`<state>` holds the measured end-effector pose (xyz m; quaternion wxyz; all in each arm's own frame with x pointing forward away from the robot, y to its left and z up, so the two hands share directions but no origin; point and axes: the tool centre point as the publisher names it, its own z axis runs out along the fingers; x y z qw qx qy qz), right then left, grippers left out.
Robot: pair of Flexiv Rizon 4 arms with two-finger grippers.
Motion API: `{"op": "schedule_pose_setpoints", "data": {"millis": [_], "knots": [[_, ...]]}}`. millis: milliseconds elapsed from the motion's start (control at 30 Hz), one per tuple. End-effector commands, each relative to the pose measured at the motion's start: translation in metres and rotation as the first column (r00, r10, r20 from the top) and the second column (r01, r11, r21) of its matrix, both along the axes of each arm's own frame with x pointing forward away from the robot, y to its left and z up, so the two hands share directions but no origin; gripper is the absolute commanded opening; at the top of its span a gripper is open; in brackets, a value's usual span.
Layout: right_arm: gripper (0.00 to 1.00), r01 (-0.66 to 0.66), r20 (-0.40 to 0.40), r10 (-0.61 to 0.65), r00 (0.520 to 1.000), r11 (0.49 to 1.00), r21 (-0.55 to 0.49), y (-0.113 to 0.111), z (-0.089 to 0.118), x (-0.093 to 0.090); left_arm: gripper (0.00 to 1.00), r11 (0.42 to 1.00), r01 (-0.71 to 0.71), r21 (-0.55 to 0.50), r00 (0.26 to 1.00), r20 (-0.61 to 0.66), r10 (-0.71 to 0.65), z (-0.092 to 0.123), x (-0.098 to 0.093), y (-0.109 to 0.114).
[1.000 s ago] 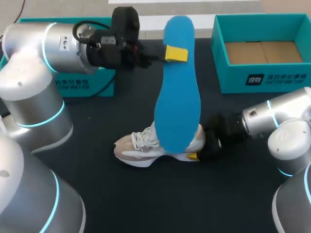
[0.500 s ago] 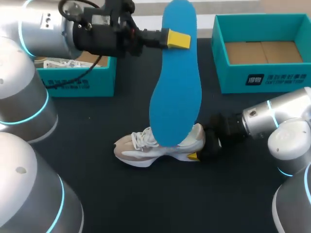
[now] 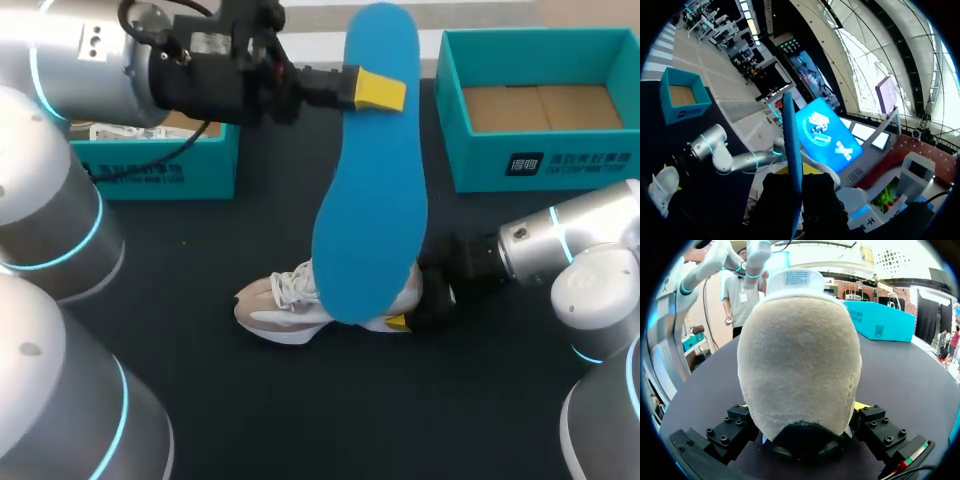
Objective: Take the shoe out of the shoebox, open the shoe tongue, remove and reinsert the insole, then place the shoe into the shoebox
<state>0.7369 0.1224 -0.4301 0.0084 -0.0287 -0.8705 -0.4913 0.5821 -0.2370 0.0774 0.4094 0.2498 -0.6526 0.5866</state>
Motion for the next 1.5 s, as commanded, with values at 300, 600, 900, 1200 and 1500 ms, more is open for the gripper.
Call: {"op": "schedule_pose_setpoints", "data": {"millis": [300,600,900,1200,1500], "knots": [[0.0,0.001,0.0,-0.001,1.0,1.0,-0.004,0.003,-0.006,0.001,0.0,1.0,-0.001,-0.008,1.0,-0.001,0.001,-0.007,-0.011,-0.018],[0.0,0.001,0.0,-0.001,1.0,1.0,-0.004,0.003,-0.006,0.001,0.0,1.0,-0.001,-0.008,1.0,-0.001,0.001,-0.007,-0.011,-0.018],[1.0,0.001,0.0,-0.001,1.0,1.0,-0.004,0.003,-0.006,0.001,0.0,1.0,-0.001,-0.008,1.0,-0.001,0.001,-0.007,-0.011,-0.018],[1.0,-0.01,0.001,0.01,1.0,1.0,-0.006,0.0,-0.004,0.002,0.0,1.0,-0.001,-0.008,1.0,-0.001,0.001,-0.007,-0.011,-0.018],[1.0,-0.004,0.027,0.006,1.0,0.998,-0.064,-0.005,0.006,-0.003,0.0,1.0,-0.001,-0.008,1.0,-0.001,0.001,-0.007,-0.011,-0.018]]}}
